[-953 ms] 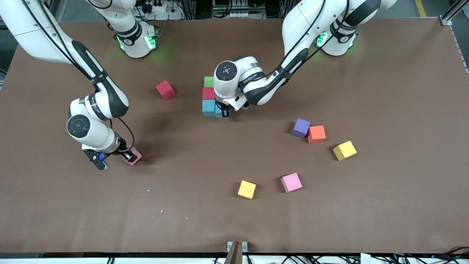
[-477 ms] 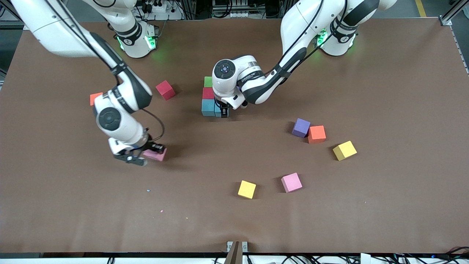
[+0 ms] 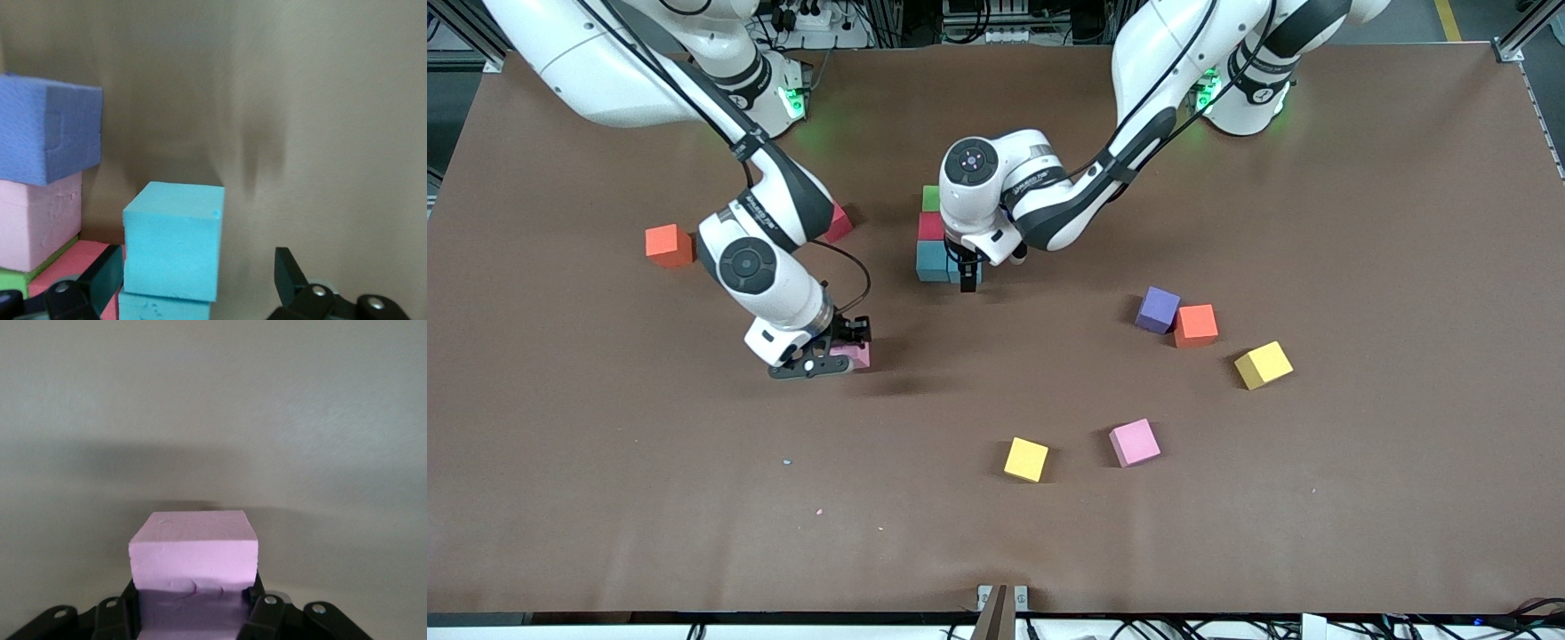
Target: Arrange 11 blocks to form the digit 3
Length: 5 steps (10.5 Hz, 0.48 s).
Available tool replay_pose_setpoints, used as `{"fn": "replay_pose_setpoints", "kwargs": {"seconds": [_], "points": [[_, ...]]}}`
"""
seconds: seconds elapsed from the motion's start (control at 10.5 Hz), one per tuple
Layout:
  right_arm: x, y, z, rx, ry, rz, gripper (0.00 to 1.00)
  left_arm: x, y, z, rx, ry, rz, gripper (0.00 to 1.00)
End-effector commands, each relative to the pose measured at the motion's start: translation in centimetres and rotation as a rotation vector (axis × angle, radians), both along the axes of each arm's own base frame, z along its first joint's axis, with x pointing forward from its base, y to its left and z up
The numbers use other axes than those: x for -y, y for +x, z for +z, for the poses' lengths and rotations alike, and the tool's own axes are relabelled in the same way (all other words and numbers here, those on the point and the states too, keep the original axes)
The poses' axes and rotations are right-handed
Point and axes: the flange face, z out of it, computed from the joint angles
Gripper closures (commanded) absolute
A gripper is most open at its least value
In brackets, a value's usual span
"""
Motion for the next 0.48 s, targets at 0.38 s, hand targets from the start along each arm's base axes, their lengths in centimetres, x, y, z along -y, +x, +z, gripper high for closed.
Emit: {"fn": "replay_pose_setpoints", "kwargs": {"seconds": [0.38], "points": [[-9.8, -6.0, -1.1, -0.044, -0.037, -0.007, 0.86, -12.3, 11.6, 7.3, 0.053, 0.098, -0.286, 0.0]]}}
